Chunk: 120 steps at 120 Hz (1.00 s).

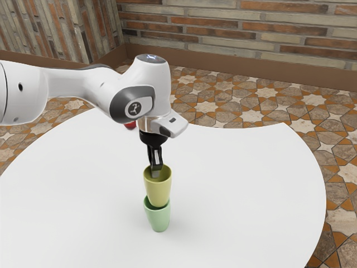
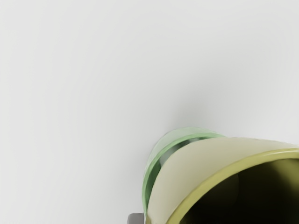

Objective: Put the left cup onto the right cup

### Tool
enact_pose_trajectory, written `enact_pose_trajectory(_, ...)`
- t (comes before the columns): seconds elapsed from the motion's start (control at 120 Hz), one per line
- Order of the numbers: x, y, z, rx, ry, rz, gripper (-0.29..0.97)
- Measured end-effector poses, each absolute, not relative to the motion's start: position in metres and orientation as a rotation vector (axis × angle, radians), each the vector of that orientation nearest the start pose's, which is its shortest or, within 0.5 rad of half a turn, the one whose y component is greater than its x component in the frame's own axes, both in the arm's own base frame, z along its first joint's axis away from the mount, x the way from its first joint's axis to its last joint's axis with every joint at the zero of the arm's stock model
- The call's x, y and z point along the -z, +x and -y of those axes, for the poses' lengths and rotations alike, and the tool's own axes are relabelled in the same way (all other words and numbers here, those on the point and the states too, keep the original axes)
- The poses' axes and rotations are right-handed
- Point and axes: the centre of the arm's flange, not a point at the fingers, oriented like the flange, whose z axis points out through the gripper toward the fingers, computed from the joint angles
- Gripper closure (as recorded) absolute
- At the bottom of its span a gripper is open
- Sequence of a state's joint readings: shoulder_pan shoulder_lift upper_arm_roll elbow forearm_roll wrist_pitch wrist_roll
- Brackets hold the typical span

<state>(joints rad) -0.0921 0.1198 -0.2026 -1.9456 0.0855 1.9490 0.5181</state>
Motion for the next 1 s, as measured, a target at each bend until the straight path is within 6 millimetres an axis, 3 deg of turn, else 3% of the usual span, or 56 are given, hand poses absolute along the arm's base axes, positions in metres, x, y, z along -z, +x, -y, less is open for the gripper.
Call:
enact_pose_trajectory(0.417,-0.387,0.551,0.154,-0.248,-2.843,-1.235,0.78)
enact_pose_trajectory(0.642,-0.396,0.551,0.159,-0.222,-2.83,-1.244,0.31)
enact_pose_trajectory(0.733,-0.411,0.552,0.157,-0.187,-2.828,-1.235,0.2)
enact_pose_trajectory(0.867,-0.467,0.571,0.148,-0.078,-2.811,-1.218,0.11)
enact_pose_trajectory(1.0,-0.527,0.594,0.094,-0.01,-2.81,-1.117,0.06)
